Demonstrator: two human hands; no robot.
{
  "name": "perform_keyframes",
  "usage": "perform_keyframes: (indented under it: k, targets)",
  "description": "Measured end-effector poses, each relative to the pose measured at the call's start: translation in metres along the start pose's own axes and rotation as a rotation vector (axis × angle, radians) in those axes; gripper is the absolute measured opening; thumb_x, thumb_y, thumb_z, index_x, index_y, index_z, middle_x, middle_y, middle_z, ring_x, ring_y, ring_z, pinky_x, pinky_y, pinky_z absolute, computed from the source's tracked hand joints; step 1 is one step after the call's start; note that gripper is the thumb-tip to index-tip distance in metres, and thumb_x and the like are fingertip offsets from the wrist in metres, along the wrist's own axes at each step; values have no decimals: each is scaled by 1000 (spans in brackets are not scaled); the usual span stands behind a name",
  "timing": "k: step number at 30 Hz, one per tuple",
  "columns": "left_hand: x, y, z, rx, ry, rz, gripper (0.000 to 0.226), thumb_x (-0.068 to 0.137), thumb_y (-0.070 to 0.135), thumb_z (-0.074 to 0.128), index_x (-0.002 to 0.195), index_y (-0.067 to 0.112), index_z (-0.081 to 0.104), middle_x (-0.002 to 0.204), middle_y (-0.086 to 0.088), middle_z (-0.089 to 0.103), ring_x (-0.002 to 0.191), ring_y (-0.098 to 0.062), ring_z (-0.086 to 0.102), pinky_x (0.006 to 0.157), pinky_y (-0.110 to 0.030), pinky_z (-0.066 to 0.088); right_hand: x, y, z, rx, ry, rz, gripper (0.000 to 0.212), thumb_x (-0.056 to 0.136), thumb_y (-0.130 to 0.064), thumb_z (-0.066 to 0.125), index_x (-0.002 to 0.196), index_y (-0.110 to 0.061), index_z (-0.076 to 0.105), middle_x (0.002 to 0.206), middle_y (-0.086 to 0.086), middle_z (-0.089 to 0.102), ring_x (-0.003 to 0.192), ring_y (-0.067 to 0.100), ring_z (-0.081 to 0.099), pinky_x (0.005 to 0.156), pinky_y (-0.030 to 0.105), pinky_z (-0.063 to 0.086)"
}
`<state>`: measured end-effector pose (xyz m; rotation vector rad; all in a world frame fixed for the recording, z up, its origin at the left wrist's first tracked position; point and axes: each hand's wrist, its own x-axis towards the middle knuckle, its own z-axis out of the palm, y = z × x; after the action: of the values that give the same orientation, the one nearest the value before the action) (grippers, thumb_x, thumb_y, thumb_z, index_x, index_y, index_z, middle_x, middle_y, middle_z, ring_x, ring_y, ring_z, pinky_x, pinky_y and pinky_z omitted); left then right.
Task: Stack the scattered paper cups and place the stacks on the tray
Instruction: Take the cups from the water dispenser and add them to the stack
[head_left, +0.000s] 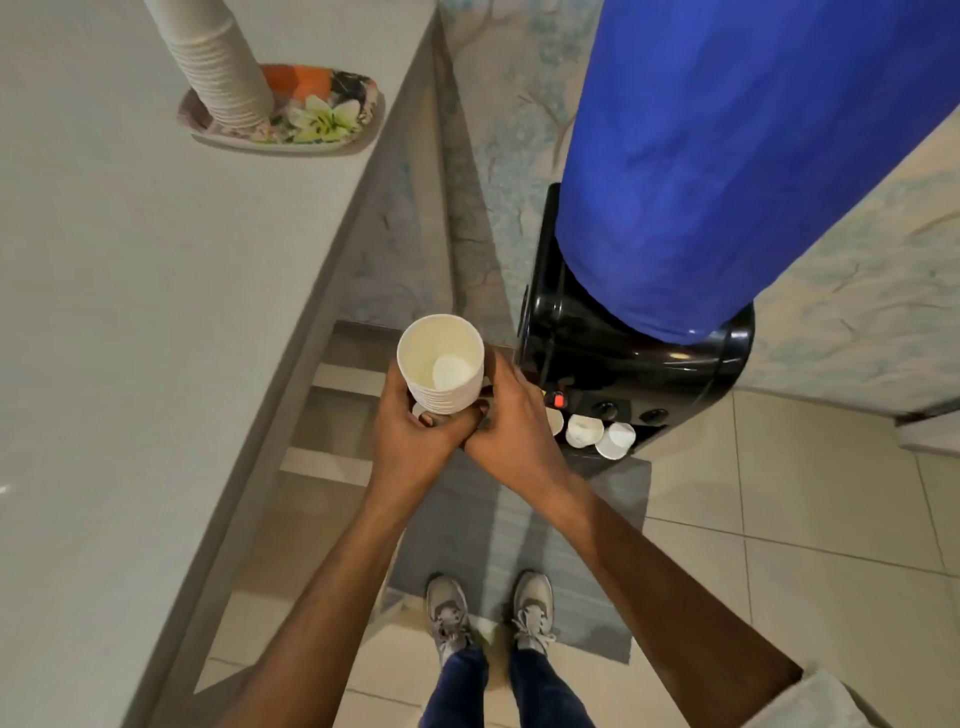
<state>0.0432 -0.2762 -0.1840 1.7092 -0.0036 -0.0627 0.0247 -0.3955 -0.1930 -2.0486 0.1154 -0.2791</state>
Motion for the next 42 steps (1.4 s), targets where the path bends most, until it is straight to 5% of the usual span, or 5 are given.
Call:
perform_keyframes:
  k: [14,21,31,35,42]
  targets:
    - [3,-65,29,36,-61,21,73,69,5,86,130,29,54,120,14,66,116,-6,63,86,-14,51,-20,77,-4,32,-88,68,77,79,-16,80,147,-22,45,134,-4,63,121,14,61,95,39,57]
    - [5,-114,29,100,-25,-10,79,66,24,91,125,53,47,124,25,60,121,1,55,85,-10,50,-47,161,-6,-10,7,277,60,81,-26,88,133,-13,62,116,-10,68,96,1,64,79,9,52]
    - [17,-187,34,197,-10,-41,83,61,39,90,126,60,44,121,34,59,117,10,54,85,-14,54,-40,265,32,-24,249,709,14,89,-16,78,84,-5,72,63,-3,64,63,9,60,63,18,44]
    - [17,-207,34,240,-37,-45,88,65,17,94,128,54,46,119,37,58,116,11,54,89,-18,55,-31,298,59,173,394,935,24,87,-34,77,68,-23,66,65,0,72,65,18,69,75,42,58]
    - [15,-236,27,286,-104,-63,85,64,19,95,135,34,49,121,35,58,118,8,54,92,-29,56,-7,316,75,546,632,1143,21,98,-23,69,86,-11,59,82,15,72,65,20,71,54,30,62]
